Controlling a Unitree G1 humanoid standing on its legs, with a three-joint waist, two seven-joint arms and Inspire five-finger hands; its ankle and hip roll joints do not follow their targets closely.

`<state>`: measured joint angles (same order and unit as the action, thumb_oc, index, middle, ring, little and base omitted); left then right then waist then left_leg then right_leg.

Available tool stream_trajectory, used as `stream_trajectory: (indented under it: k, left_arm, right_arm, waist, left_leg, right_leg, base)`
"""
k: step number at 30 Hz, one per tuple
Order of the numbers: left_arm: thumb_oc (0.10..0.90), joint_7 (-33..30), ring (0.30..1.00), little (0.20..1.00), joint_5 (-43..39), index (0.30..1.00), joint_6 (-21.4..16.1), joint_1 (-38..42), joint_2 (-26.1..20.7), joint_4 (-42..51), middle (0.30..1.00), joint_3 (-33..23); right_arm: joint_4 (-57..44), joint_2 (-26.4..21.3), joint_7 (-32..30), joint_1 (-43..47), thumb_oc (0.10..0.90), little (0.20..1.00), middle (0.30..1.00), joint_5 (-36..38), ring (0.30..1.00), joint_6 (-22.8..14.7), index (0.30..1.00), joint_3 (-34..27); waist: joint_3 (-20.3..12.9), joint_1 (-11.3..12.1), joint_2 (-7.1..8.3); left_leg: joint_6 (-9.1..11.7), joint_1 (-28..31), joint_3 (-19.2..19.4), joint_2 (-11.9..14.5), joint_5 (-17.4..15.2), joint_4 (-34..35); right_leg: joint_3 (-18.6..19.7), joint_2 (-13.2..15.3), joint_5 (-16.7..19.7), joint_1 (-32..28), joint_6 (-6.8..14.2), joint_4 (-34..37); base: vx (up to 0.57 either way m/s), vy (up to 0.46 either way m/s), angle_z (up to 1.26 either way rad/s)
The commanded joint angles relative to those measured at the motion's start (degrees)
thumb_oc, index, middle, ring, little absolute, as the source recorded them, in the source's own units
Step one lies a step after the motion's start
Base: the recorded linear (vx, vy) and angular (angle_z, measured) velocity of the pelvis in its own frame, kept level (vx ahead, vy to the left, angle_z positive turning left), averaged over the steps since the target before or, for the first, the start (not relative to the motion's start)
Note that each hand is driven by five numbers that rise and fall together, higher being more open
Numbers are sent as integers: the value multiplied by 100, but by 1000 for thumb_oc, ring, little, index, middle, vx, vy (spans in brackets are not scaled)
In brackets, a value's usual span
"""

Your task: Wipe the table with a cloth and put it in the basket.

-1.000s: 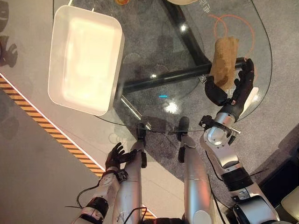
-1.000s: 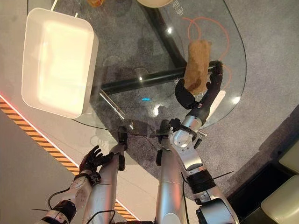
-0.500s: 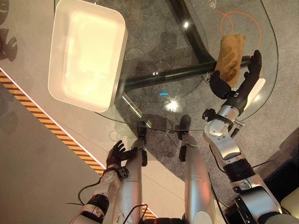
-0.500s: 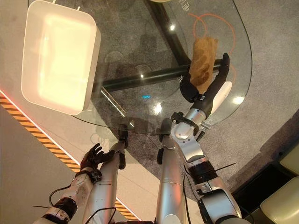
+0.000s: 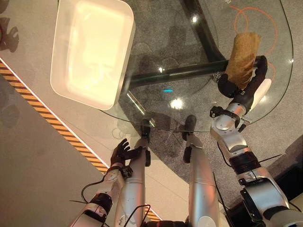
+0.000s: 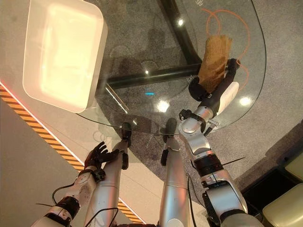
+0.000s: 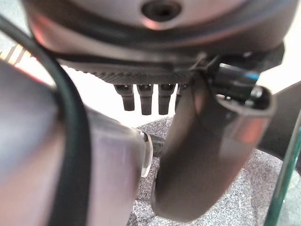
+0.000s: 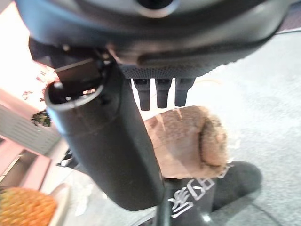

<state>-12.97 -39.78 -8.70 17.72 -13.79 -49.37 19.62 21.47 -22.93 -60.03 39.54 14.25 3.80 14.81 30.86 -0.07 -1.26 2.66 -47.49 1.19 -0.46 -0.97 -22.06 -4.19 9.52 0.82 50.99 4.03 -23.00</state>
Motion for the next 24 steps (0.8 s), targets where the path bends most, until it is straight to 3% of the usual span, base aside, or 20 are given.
stream_trajectory:
  k: [1, 16, 17, 18, 19, 20, 24]
  left_arm:
    - [800, -36, 900, 900, -121, 900, 115, -564, 176, -33, 900, 212]
    - [800, -87, 900, 900, -154, 900, 130, -513, 149, 10, 900, 287]
    - [800, -87, 900, 900, -153, 900, 128, -514, 148, 10, 900, 288]
    - [800, -105, 900, 900, -152, 900, 124, -520, 156, 31, 900, 295]
    - [800, -105, 900, 900, -152, 900, 124, -520, 156, 31, 900, 295]
    - [800, -87, 900, 900, -161, 900, 116, -517, 147, 24, 900, 291]
    - [800, -84, 900, 900, -171, 900, 110, -523, 136, 38, 900, 284]
  right_arm:
    - [-412, -704, -181, 60, 800, 900, 900, 76, 900, -147, 900, -202]
    - [31, -672, 5, 131, 800, 900, 900, 793, 900, -130, 900, -215]
    - [36, -671, 12, 130, 734, 834, 844, 802, 844, -132, 844, -218]
    - [68, -654, 37, 106, 273, 373, 448, 781, 448, -172, 448, -223]
    - [69, -654, 37, 106, 273, 373, 448, 781, 448, -172, 448, -223]
    - [90, -656, 62, 96, 100, 200, 300, 763, 300, -194, 300, -215]
    - [84, -674, 127, 83, 100, 200, 300, 706, 300, -216, 300, -206]
  waist:
    - [-107, -17, -286]
    - [-107, -4, -287]
    - [-107, -4, -286]
    - [-107, -7, -290]
    - [-107, -7, -290]
    - [-107, -11, -294]
    - [-107, -15, -297]
  left_leg:
    - [-257, -425, 370, -338, -37, -294]
    - [-248, -460, 364, -334, -28, -249]
    - [-248, -459, 364, -334, -27, -247]
    - [-246, -468, 366, -333, -27, -253]
    - [-246, -468, 366, -333, -27, -253]
    - [-245, -468, 368, -333, -31, -256]
    - [-243, -485, 370, -331, -28, -256]
  right_leg:
    - [-91, -422, 423, 156, -66, 368]
    - [-108, -446, 426, 215, -77, 372]
    - [-108, -445, 427, 213, -77, 375]
    - [-108, -444, 426, 220, -75, 369]
    - [-108, -444, 426, 220, -75, 368]
    - [-109, -445, 423, 226, -74, 358]
    - [-103, -449, 423, 239, -71, 363]
  base:
    - [0, 0, 0]
    - [0, 0, 0]
    - [0, 0, 0]
    - [0, 0, 0]
    - [0, 0, 0]
    - [0, 0, 0]
    - [0, 0, 0]
